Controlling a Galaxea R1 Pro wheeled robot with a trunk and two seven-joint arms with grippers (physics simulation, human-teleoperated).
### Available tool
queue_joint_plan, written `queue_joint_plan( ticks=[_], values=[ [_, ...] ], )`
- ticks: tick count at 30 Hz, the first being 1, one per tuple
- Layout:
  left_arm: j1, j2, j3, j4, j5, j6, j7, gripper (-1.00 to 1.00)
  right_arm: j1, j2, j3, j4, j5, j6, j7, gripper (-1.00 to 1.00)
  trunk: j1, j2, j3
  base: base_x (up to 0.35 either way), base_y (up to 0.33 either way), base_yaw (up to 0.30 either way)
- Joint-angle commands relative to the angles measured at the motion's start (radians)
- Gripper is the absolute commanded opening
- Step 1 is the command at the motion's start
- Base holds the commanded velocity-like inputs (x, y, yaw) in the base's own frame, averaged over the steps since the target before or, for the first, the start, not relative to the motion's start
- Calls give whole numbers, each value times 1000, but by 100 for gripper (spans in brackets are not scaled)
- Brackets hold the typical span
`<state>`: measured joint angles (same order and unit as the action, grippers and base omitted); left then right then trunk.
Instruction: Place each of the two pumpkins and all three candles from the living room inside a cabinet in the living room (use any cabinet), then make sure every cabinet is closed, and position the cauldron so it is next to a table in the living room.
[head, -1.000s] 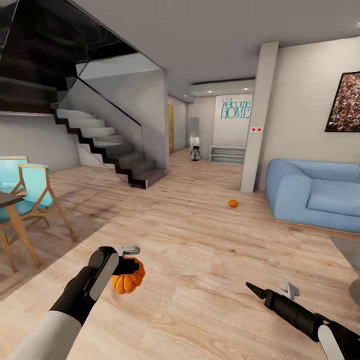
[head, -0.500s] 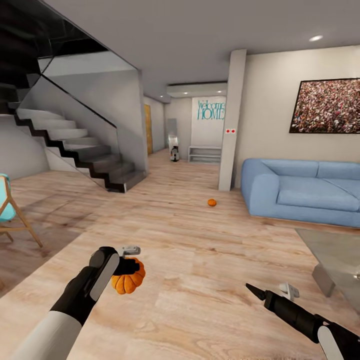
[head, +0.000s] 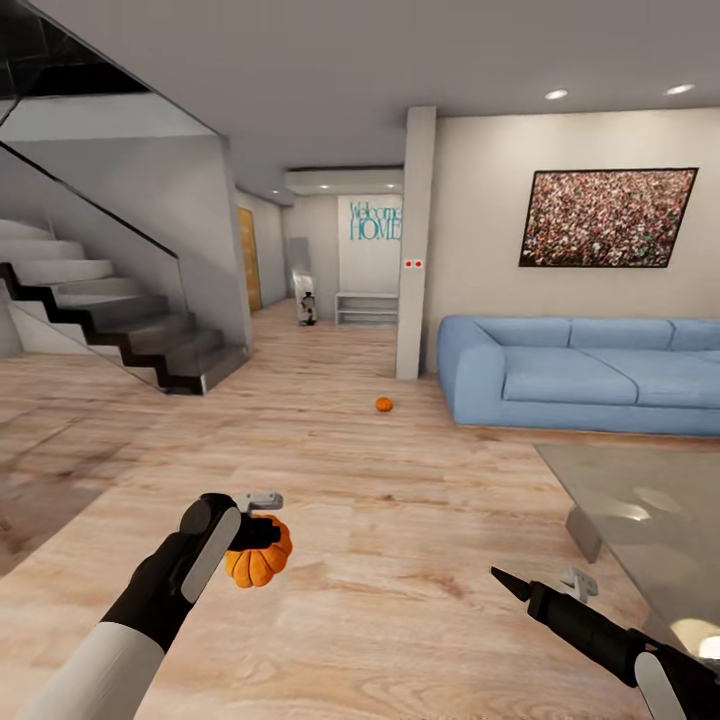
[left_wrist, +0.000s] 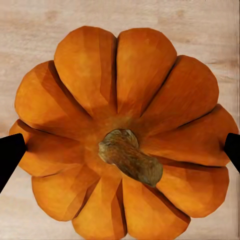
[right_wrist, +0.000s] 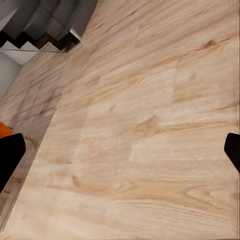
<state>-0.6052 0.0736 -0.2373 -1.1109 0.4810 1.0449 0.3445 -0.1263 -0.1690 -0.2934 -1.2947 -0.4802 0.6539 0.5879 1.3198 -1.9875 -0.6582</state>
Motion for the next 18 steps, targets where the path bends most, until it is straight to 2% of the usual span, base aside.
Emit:
queue_joint_plan(
  ticks=[1, 6, 11, 18],
  values=[
    [-1, 1, -3, -2, 8, 2, 11, -100, -1, 0, -1, 0, -5, 7, 1, 100, 0, -1, -1, 47, 0, -284],
    [-1, 2, -2, -3, 9, 2, 10, -100, -1, 1, 0, 0, -3, -6, 1, 100, 0, -1, -1, 222, 0, -164],
    [-1, 2, -2, -3, 10, 2, 10, -100, -1, 1, 3, 1, -3, -54, 0, 100, 0, -1, -1, 316, 7, -32],
    [-1, 2, -2, -3, 10, 2, 10, -100, -1, 1, 5, 1, -3, -64, 0, 100, 0, -1, -1, 332, 100, -4]
  ],
)
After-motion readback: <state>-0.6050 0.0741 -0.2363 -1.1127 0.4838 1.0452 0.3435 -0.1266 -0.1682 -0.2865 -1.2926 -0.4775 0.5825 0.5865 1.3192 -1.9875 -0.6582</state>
